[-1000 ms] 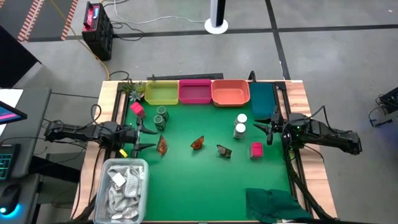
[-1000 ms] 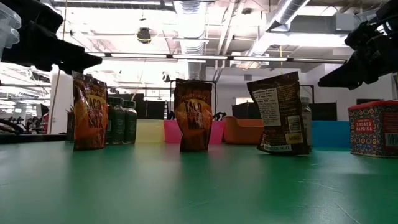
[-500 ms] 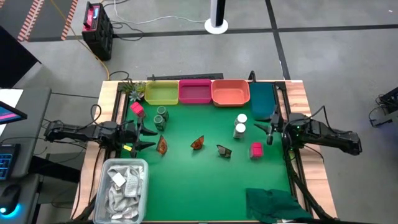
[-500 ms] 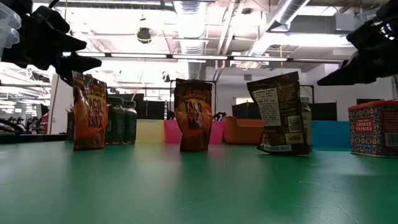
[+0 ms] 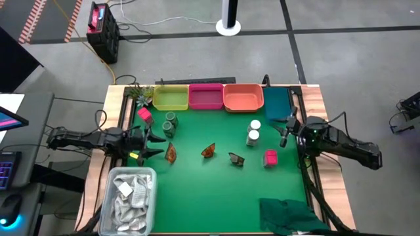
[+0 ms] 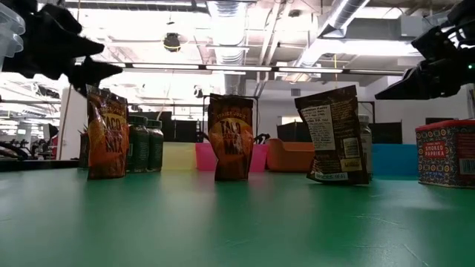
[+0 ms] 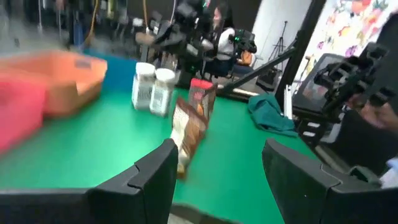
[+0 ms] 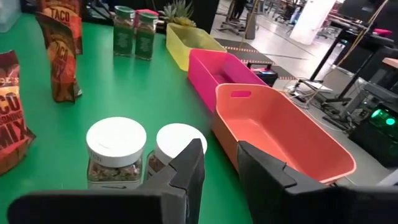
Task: Sort spices by type
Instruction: Put the right orange seasoning pack into the orange bin
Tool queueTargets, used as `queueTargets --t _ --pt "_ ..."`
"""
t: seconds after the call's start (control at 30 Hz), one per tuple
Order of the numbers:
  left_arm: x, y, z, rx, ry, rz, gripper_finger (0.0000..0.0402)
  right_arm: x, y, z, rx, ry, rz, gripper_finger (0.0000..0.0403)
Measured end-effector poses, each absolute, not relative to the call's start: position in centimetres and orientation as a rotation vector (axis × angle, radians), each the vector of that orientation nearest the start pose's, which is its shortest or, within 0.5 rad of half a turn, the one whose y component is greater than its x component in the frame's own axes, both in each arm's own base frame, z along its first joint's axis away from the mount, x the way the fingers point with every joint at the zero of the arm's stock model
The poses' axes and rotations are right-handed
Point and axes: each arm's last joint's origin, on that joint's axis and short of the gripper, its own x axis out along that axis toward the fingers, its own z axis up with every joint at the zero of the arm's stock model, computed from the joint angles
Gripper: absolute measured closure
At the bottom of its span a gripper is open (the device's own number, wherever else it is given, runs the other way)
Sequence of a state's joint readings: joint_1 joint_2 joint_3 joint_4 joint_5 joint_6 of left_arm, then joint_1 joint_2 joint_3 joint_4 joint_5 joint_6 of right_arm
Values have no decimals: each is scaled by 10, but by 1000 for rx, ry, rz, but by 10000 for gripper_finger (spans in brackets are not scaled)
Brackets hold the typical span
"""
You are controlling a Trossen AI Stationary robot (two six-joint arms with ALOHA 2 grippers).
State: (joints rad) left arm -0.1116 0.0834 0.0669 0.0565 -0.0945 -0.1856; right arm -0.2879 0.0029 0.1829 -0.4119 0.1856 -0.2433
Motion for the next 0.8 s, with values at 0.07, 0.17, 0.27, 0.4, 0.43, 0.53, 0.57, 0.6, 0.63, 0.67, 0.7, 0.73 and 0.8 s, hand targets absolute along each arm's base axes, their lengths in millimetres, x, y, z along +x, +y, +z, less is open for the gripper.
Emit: queueTargets --t 0.07,0.17,0.27,0.4,0.43,0.53,0.57,0.6,0.63,0.67,0.7,0.73,0.8 --pt "99 -8 189 -110 -78 -21 178 75 -28 185 -226 290 -443 276" --pt "98 -8 196 -50 -144 -18 178 75 -28 185 -227 287 -443 276" --pt "97 -8 201 -20 -201 2 178 76 -28 191 -128 203 -459 276" --pt "96 -7 204 -7 -232 26 178 78 -28 205 191 -26 -468 276" --pt "96 -7 204 -7 -230 31 178 78 -28 208 244 -64 -464 276" --pt "97 -5 203 -40 -218 74 178 78 -28 212 325 -132 -454 276" --pt "97 -5 202 -64 -212 92 178 78 -28 214 328 -147 -451 276" --pt "97 -4 201 -89 -205 110 178 77 -28 215 328 -162 -450 276" --pt "97 -4 200 -110 -197 124 178 77 -28 217 328 -178 -447 276" --pt "97 -3 199 -127 -189 137 178 77 -28 218 327 -193 -445 276" --pt "97 -3 199 -140 -176 148 178 77 -28 219 327 -201 -443 276" --pt "97 -3 198 -149 -161 162 178 77 -28 219 327 -202 -443 276" --pt "96 -2 200 -167 -125 195 178 77 -28 218 328 -194 -444 276"
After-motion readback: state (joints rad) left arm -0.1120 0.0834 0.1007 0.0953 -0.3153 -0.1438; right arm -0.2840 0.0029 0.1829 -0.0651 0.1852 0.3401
